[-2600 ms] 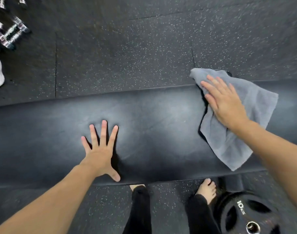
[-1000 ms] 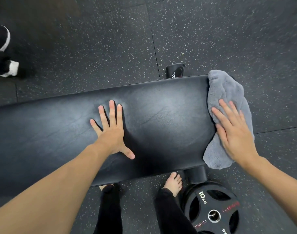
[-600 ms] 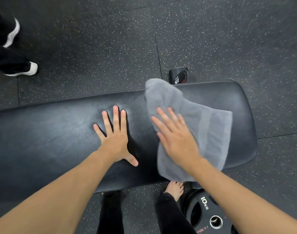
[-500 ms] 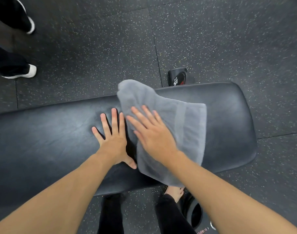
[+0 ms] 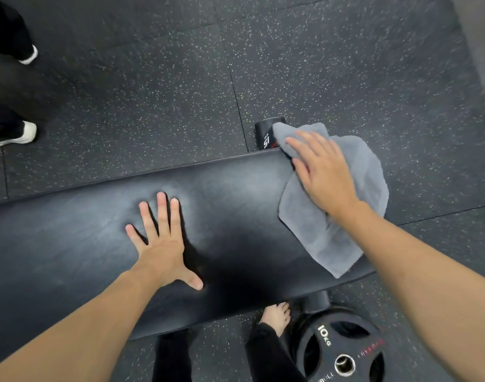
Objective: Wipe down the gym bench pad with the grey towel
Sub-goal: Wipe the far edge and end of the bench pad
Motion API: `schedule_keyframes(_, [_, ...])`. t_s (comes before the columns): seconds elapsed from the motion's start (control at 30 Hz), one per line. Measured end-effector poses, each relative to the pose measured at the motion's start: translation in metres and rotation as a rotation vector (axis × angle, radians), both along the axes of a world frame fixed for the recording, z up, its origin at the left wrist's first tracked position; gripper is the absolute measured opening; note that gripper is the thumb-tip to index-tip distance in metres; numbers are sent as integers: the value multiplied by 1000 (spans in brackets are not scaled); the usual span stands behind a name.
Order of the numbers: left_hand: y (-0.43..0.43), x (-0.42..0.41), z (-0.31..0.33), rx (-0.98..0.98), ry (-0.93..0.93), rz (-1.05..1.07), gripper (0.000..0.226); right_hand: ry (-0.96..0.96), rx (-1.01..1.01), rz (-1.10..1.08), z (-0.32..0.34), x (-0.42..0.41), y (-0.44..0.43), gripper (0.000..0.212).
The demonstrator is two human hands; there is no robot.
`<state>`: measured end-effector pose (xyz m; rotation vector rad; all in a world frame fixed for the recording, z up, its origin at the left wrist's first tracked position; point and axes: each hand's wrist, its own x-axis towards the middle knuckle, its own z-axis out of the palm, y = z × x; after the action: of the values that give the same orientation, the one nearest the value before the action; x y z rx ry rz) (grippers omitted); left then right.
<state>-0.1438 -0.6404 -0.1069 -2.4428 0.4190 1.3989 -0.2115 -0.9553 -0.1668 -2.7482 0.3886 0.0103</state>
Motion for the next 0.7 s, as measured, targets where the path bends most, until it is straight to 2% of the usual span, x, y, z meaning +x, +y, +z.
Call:
schedule_keyframes(0.1, [-1, 0, 1, 5, -2, 1, 181, -23, 37, -72, 2, -24, -19, 43])
schedule_keyframes(0.33, [-1, 1, 2, 5, 1, 4, 180, -56, 76, -422, 6, -89, -2, 46])
schedule_keyframes(0.47, [-1, 1, 0, 13, 2, 8, 180, -120, 180, -420, 9, -88, -5, 46])
schedule_keyframes(0.57, [-1, 1, 1, 7, 5, 13, 180, -161, 318, -510, 18, -59, -22, 44])
schedule_keyframes(0.7, [0, 2, 2, -13, 8, 9, 179, 18, 270, -340, 21, -4, -50, 30])
